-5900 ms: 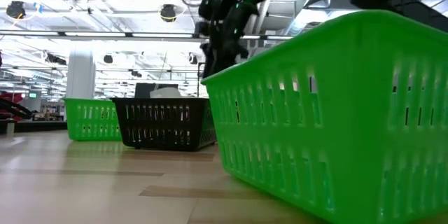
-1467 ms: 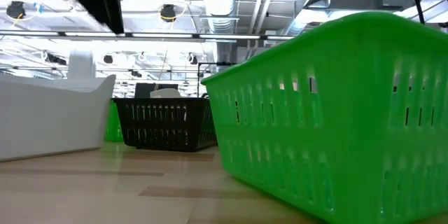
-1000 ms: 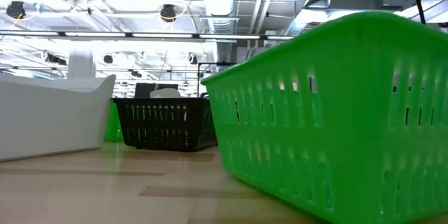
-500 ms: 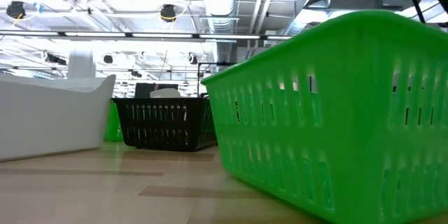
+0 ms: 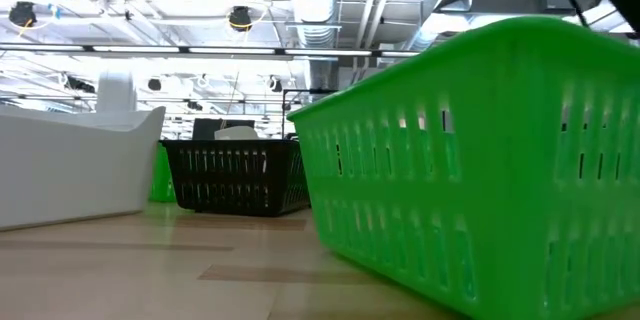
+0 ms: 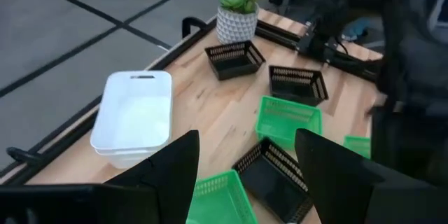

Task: Stack baskets by color
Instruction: Stack the bottom white bin on the stacked white bin

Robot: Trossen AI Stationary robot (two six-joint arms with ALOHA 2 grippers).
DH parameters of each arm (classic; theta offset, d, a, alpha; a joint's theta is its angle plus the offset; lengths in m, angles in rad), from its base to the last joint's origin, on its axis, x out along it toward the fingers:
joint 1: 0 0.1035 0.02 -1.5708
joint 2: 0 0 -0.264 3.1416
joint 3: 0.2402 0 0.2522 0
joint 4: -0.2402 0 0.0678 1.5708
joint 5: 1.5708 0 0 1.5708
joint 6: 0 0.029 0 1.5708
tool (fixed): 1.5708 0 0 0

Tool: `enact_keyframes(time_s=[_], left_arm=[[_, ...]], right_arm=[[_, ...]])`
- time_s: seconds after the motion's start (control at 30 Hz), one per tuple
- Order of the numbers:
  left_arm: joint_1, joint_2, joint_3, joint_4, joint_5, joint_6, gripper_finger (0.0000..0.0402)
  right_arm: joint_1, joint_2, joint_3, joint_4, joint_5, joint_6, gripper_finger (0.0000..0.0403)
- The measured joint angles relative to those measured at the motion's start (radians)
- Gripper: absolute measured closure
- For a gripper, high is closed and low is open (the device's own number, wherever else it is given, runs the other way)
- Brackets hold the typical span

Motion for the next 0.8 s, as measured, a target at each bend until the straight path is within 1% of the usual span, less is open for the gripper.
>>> enact_keyframes(time_s=[0.03, 0.1, 0.13, 0.27, 0.33, 0.67, 0.8], left_arm=[[0.000, -0.002, 0.000, 0.001, -0.005, 0.001, 0.0178], [0.001, -0.009, 0.000, 0.003, -0.012, 0.001, 0.0178], [0.002, -0.016, 0.000, 0.002, -0.016, 0.001, 0.0178], [0.004, -0.040, 0.000, 0.000, -0.022, 0.003, 0.0178], [0.004, -0.053, 0.000, 0.000, -0.022, 0.003, 0.0178], [0.004, -0.071, 0.000, 0.000, -0.021, 0.009, 0.0178], [0.004, -0.070, 0.000, 0.000, -0.021, 0.010, 0.0178]], right_arm=[[-0.005, 0.017, 0.002, 0.027, 0.003, -0.017, 0.0178], [-0.012, 0.042, -0.002, 0.002, 0.003, -0.034, 0.0179], [-0.017, 0.062, 0.001, 0.044, 0.001, -0.038, 0.0181], [-0.033, 0.100, -0.004, 0.005, -0.002, -0.046, 0.0187], [-0.035, 0.116, 0.003, 0.021, -0.005, -0.047, 0.0187], [-0.036, 0.125, 0.000, -0.124, -0.008, -0.084, 0.0190], [-0.037, 0.124, 0.000, -0.130, -0.001, -0.075, 0.0196]])
